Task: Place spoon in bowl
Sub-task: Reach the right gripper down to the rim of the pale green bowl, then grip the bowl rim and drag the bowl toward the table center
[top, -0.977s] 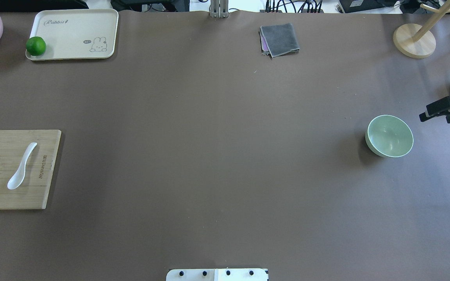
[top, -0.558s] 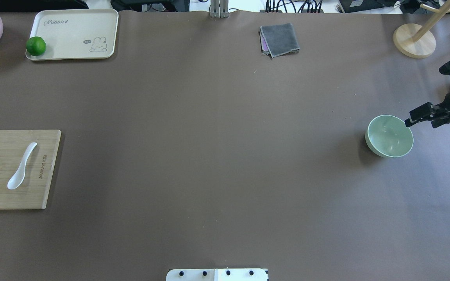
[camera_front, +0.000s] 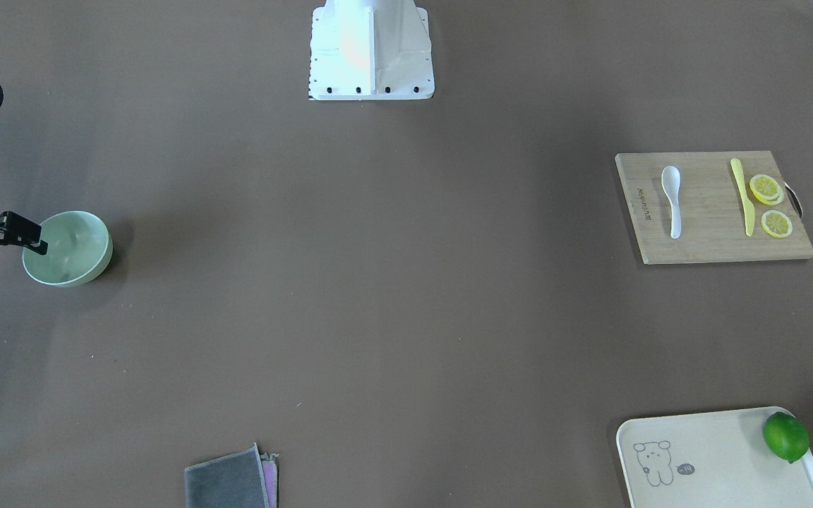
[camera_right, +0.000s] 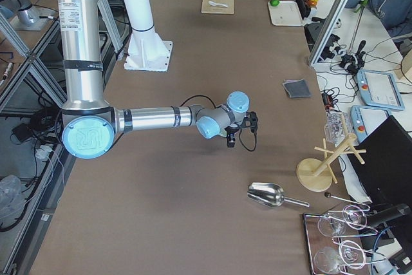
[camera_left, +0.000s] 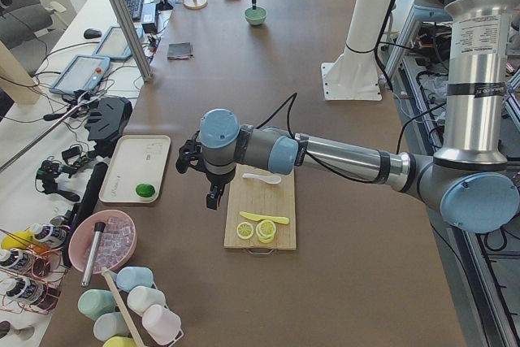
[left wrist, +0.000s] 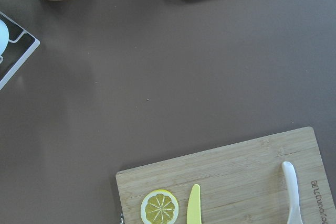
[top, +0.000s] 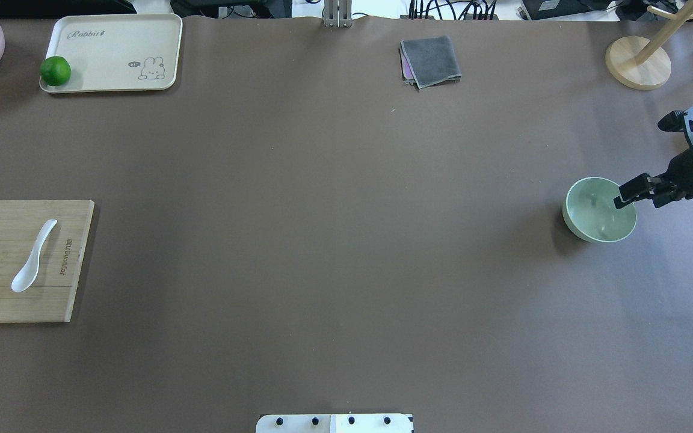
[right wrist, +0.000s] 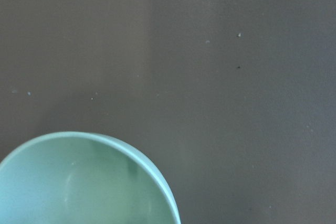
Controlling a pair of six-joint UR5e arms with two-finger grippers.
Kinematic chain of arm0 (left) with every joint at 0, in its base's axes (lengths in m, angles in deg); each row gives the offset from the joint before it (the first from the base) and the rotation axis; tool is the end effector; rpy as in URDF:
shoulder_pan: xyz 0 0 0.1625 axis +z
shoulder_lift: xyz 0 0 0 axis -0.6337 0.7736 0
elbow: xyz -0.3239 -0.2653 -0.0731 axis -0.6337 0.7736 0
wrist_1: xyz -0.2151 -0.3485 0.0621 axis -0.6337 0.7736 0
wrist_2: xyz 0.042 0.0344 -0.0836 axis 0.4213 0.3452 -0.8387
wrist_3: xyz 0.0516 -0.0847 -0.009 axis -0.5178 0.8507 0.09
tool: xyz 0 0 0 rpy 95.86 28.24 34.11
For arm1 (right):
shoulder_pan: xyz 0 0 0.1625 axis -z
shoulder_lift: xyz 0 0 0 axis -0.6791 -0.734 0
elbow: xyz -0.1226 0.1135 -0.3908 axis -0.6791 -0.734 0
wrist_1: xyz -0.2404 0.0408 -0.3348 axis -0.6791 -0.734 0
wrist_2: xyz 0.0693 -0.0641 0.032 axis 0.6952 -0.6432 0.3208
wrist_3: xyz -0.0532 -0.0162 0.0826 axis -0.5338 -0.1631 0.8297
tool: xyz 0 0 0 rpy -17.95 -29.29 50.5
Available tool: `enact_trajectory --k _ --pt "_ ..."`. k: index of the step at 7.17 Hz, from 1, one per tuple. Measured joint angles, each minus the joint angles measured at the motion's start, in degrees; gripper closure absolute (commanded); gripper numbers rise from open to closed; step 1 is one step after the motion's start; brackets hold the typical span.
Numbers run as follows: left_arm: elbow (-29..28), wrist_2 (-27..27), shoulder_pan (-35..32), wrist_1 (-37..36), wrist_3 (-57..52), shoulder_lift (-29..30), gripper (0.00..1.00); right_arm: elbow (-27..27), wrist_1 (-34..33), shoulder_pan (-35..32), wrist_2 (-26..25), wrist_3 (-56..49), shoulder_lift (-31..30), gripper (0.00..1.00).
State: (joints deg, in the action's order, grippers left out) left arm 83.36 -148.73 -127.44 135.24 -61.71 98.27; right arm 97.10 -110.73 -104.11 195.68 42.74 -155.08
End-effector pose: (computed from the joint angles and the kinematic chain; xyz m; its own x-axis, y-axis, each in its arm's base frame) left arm -0.0419 -0.4872 0.5535 0.6464 0.2149 -0.7321 -0.0400 0.9678 0.2487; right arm -0.1971 -0.4929 0.5946 0.6148 -0.0713 0.7854 0.0625 0.9972 0.0416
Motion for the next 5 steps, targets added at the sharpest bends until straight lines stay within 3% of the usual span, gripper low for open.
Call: enact_trajectory --k 1,3,5 --pt "-0.02 0.0 -0.03 -0.02 0.01 0.01 0.02 -0.18 0.33 0.5 -0.03 0.02 -0.01 0.31" --pt "-0.37 0.0 -0.04 0.01 0.01 -0.02 0.02 -0.18 0.5 1.34 0.04 0.04 0.03 0.95" --pt "-0.47 0.02 -0.04 -0.02 0.07 -0.12 0.04 -0.14 0.58 1.68 0.16 -0.1 0.07 1.0"
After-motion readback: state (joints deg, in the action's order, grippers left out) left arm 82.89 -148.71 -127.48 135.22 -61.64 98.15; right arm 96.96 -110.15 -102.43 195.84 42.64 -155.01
